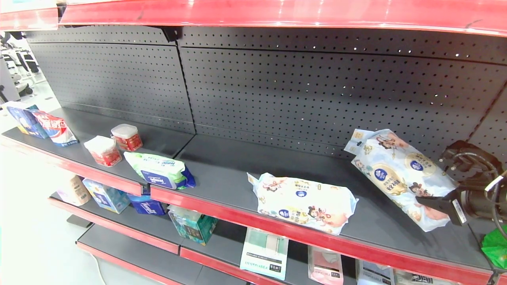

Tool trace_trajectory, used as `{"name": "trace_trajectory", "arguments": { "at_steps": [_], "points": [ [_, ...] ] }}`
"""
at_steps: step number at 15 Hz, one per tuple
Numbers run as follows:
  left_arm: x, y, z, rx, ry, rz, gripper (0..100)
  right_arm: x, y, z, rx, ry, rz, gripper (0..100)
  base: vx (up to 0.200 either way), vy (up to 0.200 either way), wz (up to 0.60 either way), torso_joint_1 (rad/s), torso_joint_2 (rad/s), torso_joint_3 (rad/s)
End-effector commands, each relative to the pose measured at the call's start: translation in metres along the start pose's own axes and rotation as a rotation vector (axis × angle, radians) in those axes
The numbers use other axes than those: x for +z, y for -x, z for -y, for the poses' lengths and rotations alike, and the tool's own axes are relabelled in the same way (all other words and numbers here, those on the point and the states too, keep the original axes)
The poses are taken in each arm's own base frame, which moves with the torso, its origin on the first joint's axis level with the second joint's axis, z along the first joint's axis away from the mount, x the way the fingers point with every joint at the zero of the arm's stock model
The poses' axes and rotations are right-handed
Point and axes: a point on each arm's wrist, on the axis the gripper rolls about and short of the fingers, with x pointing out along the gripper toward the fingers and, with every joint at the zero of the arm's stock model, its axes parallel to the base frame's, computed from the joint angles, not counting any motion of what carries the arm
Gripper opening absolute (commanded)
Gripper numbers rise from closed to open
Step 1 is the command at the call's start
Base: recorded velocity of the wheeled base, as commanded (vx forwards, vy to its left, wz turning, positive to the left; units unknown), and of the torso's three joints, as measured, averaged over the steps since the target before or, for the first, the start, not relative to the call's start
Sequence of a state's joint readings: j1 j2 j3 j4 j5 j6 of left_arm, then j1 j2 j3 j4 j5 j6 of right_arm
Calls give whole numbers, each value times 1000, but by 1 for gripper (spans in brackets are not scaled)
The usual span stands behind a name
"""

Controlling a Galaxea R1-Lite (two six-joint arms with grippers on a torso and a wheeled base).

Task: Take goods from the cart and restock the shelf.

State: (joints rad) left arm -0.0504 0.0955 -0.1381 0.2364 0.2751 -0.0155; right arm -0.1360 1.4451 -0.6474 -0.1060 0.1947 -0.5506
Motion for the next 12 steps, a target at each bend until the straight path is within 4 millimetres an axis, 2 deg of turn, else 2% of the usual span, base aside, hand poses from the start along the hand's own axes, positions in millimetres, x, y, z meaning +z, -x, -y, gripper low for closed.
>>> {"name": "trace_trajectory", "arguments": {
  "at_steps": [1, 2, 3, 7, 12],
  "points": [
    [-5, -4, 6, -17, 41, 58, 100, 0, 1, 0, -2, 0, 2, 0, 0, 0, 0, 0, 0, 0],
    [-7, -10, 9, -90, 50, 137, 100, -1, 1, -1, -1, 0, 1, 0, 0, 0, 0, 0, 0, 0],
    [-13, -11, 11, -203, 40, 109, 100, -1, 1, 0, 0, 0, 0, 0, 0, 0, 0, 0, 0, 0],
    [-15, -6, 10, -257, 26, 184, 100, -2, 0, -1, 2, -2, -6, 0, 0, 0, 0, 0, 0, 0],
    [-15, -5, 10, -257, 24, 190, 100, -1, -10, 0, 47, 14, -8, 0, 0, 0, 0, 0, 0, 0]
  ]
}}
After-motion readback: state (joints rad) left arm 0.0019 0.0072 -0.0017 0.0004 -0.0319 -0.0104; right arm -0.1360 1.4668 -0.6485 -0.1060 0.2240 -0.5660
